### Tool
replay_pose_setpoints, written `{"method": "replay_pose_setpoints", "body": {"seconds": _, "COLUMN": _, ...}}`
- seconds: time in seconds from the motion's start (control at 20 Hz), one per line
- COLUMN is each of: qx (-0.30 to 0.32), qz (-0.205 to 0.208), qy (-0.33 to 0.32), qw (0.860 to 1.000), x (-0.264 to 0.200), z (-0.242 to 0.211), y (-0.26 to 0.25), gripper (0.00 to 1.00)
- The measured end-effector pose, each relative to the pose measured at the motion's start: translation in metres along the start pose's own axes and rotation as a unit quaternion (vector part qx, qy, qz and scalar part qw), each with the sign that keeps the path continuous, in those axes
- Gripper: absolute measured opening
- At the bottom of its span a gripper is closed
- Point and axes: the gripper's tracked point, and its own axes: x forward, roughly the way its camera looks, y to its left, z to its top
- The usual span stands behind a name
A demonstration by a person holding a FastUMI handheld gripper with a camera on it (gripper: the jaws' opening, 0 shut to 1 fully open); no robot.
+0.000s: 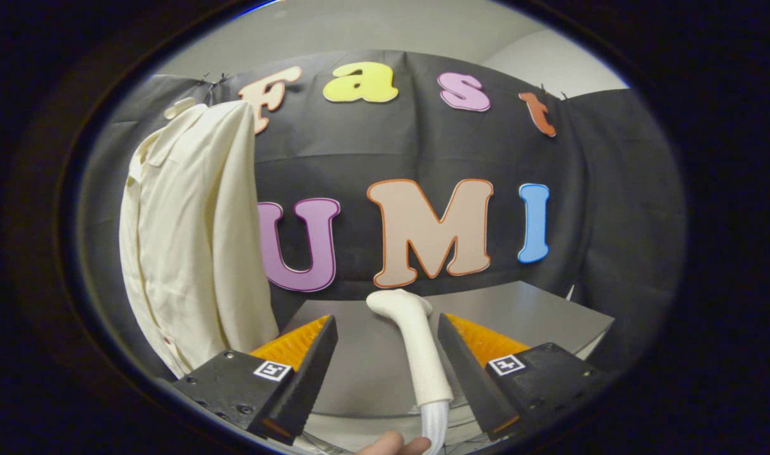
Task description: Iron the clothes twice with a garment steamer, once on the left side and once on the right side.
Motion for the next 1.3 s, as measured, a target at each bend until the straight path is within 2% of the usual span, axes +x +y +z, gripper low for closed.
{"method": "replay_pose_setpoints", "body": {"seconds": 0.1, "qx": -0.012, "qz": -0.011, "qy": 0.032, "qw": 0.999, "x": 0.029, "z": -0.010, "y": -0.011, "gripper": 0.98}}
{"method": "replay_pose_setpoints", "body": {"seconds": 0.2, "qx": -0.023, "qz": -0.010, "qy": 0.100, "qw": 0.995, "x": 0.053, "z": -0.035, "y": -0.014, "gripper": 0.98}}
{"method": "replay_pose_setpoints", "body": {"seconds": 0.4, "qx": -0.022, "qz": -0.021, "qy": 0.219, "qw": 0.975, "x": 0.077, "z": -0.072, "y": -0.029, "gripper": 0.97}}
{"method": "replay_pose_setpoints", "body": {"seconds": 0.5, "qx": -0.024, "qz": -0.027, "qy": 0.257, "qw": 0.966, "x": 0.080, "z": -0.081, "y": -0.026, "gripper": 0.97}}
{"method": "replay_pose_setpoints", "body": {"seconds": 0.55, "qx": -0.026, "qz": -0.026, "qy": 0.284, "qw": 0.958, "x": 0.079, "z": -0.085, "y": -0.024, "gripper": 0.95}}
{"method": "replay_pose_setpoints", "body": {"seconds": 0.6, "qx": -0.009, "qz": -0.019, "qy": 0.280, "qw": 0.960, "x": 0.079, "z": -0.078, "y": -0.018, "gripper": 0.93}}
{"method": "replay_pose_setpoints", "body": {"seconds": 0.7, "qx": 0.004, "qz": -0.043, "qy": 0.280, "qw": 0.959, "x": 0.069, "z": -0.077, "y": -0.018, "gripper": 0.80}}
{"method": "replay_pose_setpoints", "body": {"seconds": 0.9, "qx": 0.011, "qz": -0.069, "qy": 0.254, "qw": 0.965, "x": 0.084, "z": -0.075, "y": -0.023, "gripper": 0.53}}
{"method": "replay_pose_setpoints", "body": {"seconds": 1.0, "qx": -0.042, "qz": -0.097, "qy": 0.229, "qw": 0.968, "x": 0.073, "z": -0.063, "y": -0.027, "gripper": 0.51}}
{"method": "replay_pose_setpoints", "body": {"seconds": 1.05, "qx": -0.074, "qz": -0.109, "qy": 0.198, "qw": 0.971, "x": 0.073, "z": -0.049, "y": -0.031, "gripper": 0.45}}
{"method": "replay_pose_setpoints", "body": {"seconds": 1.1, "qx": -0.078, "qz": -0.113, "qy": 0.174, "qw": 0.975, "x": 0.066, "z": -0.036, "y": -0.028, "gripper": 0.42}}
{"method": "replay_pose_setpoints", "body": {"seconds": 1.2, "qx": -0.048, "qz": -0.103, "qy": 0.123, "qw": 0.986, "x": 0.045, "z": -0.011, "y": -0.011, "gripper": 0.38}}
{"method": "replay_pose_setpoints", "body": {"seconds": 1.3, "qx": -0.011, "qz": -0.113, "qy": 0.073, "qw": 0.991, "x": 0.023, "z": 0.011, "y": 0.000, "gripper": 0.37}}
